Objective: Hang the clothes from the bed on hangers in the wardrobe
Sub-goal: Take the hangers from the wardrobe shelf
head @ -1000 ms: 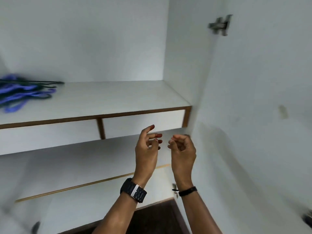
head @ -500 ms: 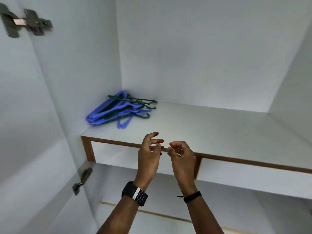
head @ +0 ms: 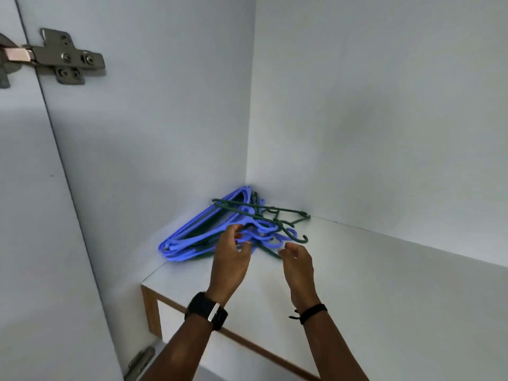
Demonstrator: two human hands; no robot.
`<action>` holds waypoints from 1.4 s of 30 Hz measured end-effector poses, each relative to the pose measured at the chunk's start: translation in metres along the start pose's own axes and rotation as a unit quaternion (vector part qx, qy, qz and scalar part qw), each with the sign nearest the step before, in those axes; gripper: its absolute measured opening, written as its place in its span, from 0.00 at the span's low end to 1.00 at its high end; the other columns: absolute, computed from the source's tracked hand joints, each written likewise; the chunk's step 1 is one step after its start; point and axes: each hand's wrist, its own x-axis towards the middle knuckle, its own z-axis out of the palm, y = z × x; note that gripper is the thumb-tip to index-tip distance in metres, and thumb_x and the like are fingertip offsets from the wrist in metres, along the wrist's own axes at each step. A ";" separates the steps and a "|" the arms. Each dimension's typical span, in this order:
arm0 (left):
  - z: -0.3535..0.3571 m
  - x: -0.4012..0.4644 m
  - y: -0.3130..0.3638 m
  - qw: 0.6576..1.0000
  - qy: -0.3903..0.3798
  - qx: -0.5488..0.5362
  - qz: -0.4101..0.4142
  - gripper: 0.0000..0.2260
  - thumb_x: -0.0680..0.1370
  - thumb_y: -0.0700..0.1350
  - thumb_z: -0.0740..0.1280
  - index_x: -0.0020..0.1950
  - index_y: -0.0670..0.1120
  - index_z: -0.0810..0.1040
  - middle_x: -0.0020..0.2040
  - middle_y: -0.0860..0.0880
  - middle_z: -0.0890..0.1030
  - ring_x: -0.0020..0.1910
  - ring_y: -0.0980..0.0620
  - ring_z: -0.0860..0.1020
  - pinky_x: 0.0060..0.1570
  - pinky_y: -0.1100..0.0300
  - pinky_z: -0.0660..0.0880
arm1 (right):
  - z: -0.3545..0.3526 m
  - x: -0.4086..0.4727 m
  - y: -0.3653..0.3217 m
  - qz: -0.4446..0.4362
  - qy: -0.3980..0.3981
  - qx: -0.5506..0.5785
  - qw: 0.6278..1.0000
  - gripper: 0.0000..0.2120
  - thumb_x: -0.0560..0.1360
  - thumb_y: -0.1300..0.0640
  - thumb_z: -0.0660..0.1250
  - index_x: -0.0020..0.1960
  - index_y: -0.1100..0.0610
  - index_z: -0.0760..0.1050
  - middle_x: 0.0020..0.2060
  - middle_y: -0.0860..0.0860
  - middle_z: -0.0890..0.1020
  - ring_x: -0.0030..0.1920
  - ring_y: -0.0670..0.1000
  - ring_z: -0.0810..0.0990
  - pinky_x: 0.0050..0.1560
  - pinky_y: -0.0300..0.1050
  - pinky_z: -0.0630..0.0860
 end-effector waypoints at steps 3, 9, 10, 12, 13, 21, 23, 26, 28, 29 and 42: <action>-0.005 0.047 -0.013 0.993 0.010 0.115 0.036 0.19 0.80 0.42 0.63 0.71 0.44 0.67 0.67 0.47 0.71 0.67 0.48 0.68 0.65 0.54 0.66 | 0.025 0.030 -0.005 -0.049 -0.018 -0.022 0.998 0.11 0.76 0.61 0.64 0.58 0.56 0.75 0.55 0.51 0.77 0.57 0.51 0.76 0.55 0.40 0.69; -0.005 0.133 -0.034 0.896 -0.112 0.419 0.097 0.26 0.84 0.52 0.53 0.79 0.45 0.52 0.79 0.45 0.51 0.78 0.47 0.48 0.75 0.50 0.46 | 0.064 0.066 -0.005 -0.140 -0.070 -0.164 0.974 0.26 0.80 0.58 0.62 0.75 0.57 0.58 0.71 0.55 0.62 0.71 0.52 0.64 0.64 0.37 0.61; -0.005 0.142 -0.037 0.871 -0.129 0.464 0.096 0.25 0.84 0.53 0.51 0.78 0.45 0.53 0.79 0.46 0.52 0.78 0.47 0.49 0.75 0.47 0.46 | 0.067 0.071 -0.004 -0.156 -0.071 -0.190 0.967 0.26 0.80 0.57 0.61 0.76 0.58 0.57 0.72 0.56 0.61 0.71 0.53 0.64 0.63 0.36 0.61; -0.005 0.154 -0.043 0.837 -0.138 0.520 0.099 0.21 0.84 0.54 0.50 0.73 0.46 0.65 0.74 0.47 0.64 0.75 0.47 0.58 0.74 0.43 0.49 | 0.073 0.084 0.000 -0.185 -0.064 -0.250 0.948 0.25 0.81 0.57 0.59 0.76 0.57 0.58 0.70 0.56 0.62 0.67 0.53 0.68 0.59 0.36 0.64; -0.006 0.158 -0.047 0.828 -0.130 0.535 0.106 0.19 0.83 0.54 0.50 0.67 0.47 0.71 0.69 0.48 0.69 0.71 0.47 0.63 0.72 0.43 0.53 | 0.073 0.087 -0.001 -0.191 -0.065 -0.287 0.937 0.23 0.82 0.58 0.57 0.76 0.57 0.59 0.69 0.57 0.64 0.65 0.53 0.70 0.57 0.36 0.67; -0.019 0.151 -0.058 0.869 -0.078 0.461 0.160 0.15 0.82 0.54 0.57 0.47 0.46 0.79 0.51 0.50 0.75 0.50 0.49 0.73 0.46 0.58 0.68 | 0.063 0.097 -0.012 -0.229 0.030 -0.445 0.865 0.07 0.78 0.61 0.59 0.51 0.59 0.76 0.48 0.53 0.76 0.44 0.53 0.77 0.38 0.41 0.69; -0.022 0.144 -0.056 0.913 -0.052 0.378 0.142 0.13 0.81 0.51 0.61 0.46 0.45 0.82 0.54 0.51 0.76 0.52 0.49 0.74 0.47 0.56 0.71 | 0.065 0.099 -0.013 -0.250 0.047 -0.439 0.862 0.07 0.78 0.60 0.59 0.51 0.58 0.75 0.52 0.52 0.75 0.45 0.53 0.78 0.39 0.40 0.67; -0.027 0.128 -0.054 0.956 0.021 0.249 0.155 0.10 0.80 0.45 0.65 0.44 0.44 0.83 0.63 0.50 0.75 0.60 0.50 0.75 0.49 0.56 0.73 | 0.063 0.096 -0.026 -0.335 0.072 -0.379 0.860 0.05 0.76 0.65 0.64 0.47 0.60 0.79 0.48 0.54 0.79 0.42 0.57 0.79 0.42 0.47 0.71; -0.034 0.116 -0.053 0.965 0.064 0.201 0.155 0.08 0.79 0.42 0.66 0.43 0.44 0.83 0.66 0.49 0.73 0.60 0.50 0.75 0.48 0.56 0.74 | 0.064 0.093 -0.033 -0.392 0.096 -0.358 0.842 0.06 0.71 0.70 0.69 0.44 0.60 0.81 0.42 0.54 0.82 0.39 0.58 0.81 0.42 0.48 0.74; -0.039 0.111 -0.053 0.967 0.082 0.191 0.151 0.07 0.78 0.42 0.67 0.44 0.45 0.84 0.66 0.49 0.73 0.59 0.51 0.75 0.48 0.57 0.74 | 0.065 0.092 -0.033 -0.424 0.105 -0.346 0.831 0.07 0.69 0.70 0.70 0.44 0.61 0.82 0.42 0.55 0.83 0.39 0.58 0.82 0.42 0.48 0.75; -0.071 0.089 -0.072 0.914 0.063 0.379 0.134 0.09 0.71 0.42 0.76 0.39 0.39 0.79 0.38 0.40 0.77 0.39 0.39 0.77 0.38 0.48 0.77 | 0.091 0.072 -0.003 -0.370 -0.105 -0.327 0.863 0.15 0.77 0.64 0.63 0.63 0.61 0.77 0.60 0.54 0.78 0.60 0.51 0.75 0.64 0.36 0.66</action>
